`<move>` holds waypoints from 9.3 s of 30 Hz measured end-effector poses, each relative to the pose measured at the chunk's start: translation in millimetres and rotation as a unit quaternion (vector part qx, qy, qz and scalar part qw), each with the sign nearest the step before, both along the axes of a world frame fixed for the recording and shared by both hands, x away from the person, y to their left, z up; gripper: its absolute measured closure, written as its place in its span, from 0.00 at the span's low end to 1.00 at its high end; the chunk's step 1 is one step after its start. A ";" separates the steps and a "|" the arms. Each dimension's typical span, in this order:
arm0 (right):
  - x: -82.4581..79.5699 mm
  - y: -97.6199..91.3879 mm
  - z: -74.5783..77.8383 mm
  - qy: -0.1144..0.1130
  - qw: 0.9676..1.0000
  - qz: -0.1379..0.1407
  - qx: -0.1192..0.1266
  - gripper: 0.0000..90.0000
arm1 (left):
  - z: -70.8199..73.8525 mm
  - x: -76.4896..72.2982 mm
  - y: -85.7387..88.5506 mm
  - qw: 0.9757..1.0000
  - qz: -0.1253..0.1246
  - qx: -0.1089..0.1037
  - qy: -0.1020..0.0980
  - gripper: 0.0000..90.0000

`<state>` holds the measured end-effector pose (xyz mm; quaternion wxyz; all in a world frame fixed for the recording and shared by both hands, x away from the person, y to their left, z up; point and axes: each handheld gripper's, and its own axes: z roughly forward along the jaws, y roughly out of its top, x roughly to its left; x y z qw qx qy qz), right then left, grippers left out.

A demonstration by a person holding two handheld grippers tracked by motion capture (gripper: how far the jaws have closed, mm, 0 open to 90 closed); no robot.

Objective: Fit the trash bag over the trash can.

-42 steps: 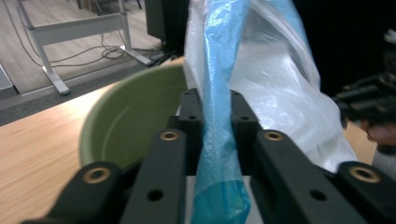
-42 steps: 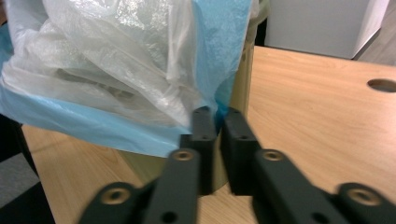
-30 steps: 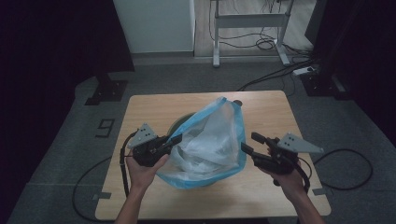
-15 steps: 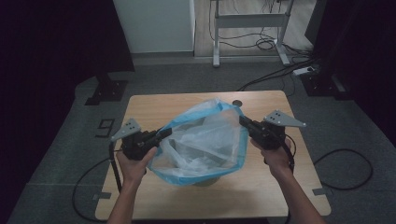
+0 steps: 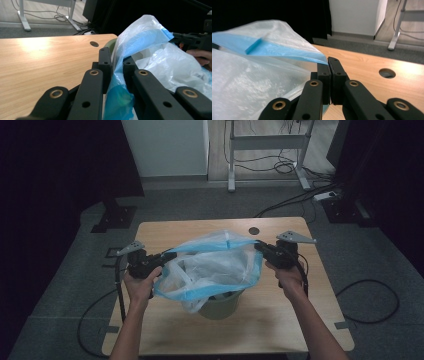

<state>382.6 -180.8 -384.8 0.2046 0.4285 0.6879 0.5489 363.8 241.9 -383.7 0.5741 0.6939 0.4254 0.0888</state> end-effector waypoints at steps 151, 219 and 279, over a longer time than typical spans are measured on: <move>34.3 18.3 -59.7 0.036 0.999 0.013 -0.020 0.99 | -58.1 39.3 -8.0 0.994 0.029 0.042 0.101 0.94; -125.9 36.0 -94.7 -0.074 0.975 0.200 -0.055 0.62 | -65.1 12.7 0.2 0.996 0.028 0.043 0.072 0.95; -92.1 12.0 -99.0 -0.052 0.985 0.162 -0.005 0.99 | -102.7 -3.9 1.7 0.987 0.021 0.097 0.124 0.97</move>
